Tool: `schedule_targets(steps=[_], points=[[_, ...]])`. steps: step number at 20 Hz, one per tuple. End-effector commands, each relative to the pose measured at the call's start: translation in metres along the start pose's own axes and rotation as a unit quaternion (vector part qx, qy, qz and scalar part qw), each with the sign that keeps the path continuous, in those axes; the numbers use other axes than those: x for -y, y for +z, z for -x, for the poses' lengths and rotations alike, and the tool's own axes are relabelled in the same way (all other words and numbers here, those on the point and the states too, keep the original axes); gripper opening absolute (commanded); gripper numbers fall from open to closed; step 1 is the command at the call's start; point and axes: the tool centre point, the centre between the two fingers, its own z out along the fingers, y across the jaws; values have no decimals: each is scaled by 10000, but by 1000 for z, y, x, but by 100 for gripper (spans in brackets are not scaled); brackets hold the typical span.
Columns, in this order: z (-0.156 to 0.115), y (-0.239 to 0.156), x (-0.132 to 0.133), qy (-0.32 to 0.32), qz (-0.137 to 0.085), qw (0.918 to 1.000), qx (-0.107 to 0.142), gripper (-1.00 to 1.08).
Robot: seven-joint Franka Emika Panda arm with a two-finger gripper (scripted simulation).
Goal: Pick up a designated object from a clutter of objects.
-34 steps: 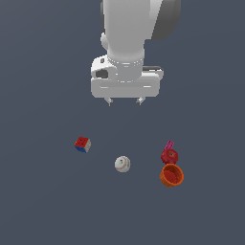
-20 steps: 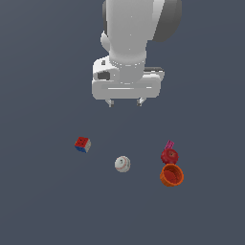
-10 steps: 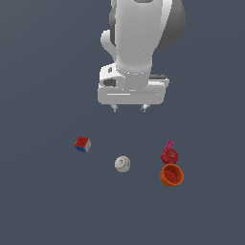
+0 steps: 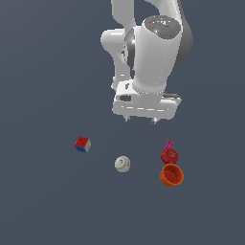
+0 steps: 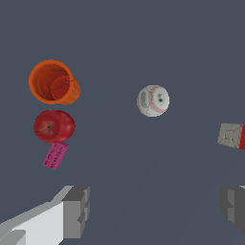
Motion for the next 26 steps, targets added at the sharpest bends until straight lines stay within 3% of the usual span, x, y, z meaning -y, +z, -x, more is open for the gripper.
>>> schedule_targets(steps=[1,13,26], points=[[-2,14,15,184,7,9998,-14,100],[-1,83,85,1060,-14,9943,-73,100],[20,156,156,1945,-111,9808,-81,100]])
